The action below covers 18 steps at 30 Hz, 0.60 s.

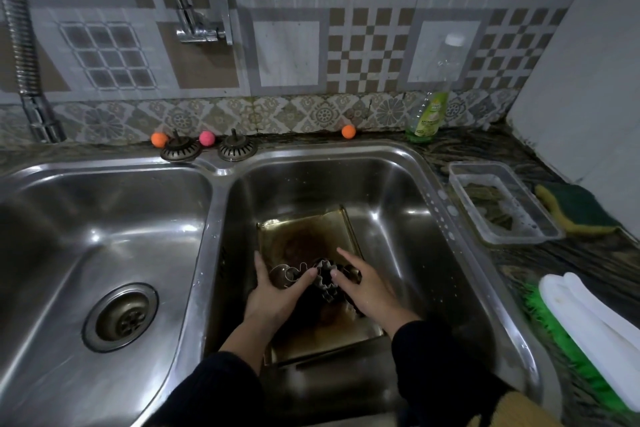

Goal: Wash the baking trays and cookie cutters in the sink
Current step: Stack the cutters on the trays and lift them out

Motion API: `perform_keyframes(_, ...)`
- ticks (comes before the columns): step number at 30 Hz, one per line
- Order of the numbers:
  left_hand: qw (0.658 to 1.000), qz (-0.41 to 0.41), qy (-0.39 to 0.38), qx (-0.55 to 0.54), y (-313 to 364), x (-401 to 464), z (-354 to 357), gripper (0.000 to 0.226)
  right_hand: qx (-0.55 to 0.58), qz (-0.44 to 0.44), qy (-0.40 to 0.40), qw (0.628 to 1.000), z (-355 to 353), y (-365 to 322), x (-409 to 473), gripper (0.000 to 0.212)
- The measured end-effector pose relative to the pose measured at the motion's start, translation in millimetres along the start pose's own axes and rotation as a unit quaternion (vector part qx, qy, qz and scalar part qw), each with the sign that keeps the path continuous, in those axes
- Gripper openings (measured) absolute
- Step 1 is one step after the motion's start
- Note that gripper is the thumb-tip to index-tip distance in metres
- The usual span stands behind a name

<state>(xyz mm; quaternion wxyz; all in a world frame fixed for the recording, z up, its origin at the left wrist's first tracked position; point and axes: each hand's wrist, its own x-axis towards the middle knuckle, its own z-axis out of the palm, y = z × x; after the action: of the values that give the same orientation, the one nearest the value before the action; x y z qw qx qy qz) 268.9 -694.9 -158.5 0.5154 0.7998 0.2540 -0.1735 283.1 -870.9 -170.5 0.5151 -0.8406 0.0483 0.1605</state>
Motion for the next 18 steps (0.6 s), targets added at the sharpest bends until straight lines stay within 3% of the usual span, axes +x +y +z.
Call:
perform_keyframes(6,0.992,0.096,0.02,0.078,16,-16,-10,0.102,-0.057,-0.027,0.071,0.995,-9,-25,-2,0.046)
perform_keyframes(11,0.984,0.16,0.067,0.039,37,-36,-17,0.083,-0.147,-0.071,0.145,0.976,-28,-62,-20,0.041)
perform_keyframes(18,0.954,0.279,0.095,-0.053,88,-68,-31,0.08,-0.203,-0.195,0.238,0.93,-66,-124,-41,0.043)
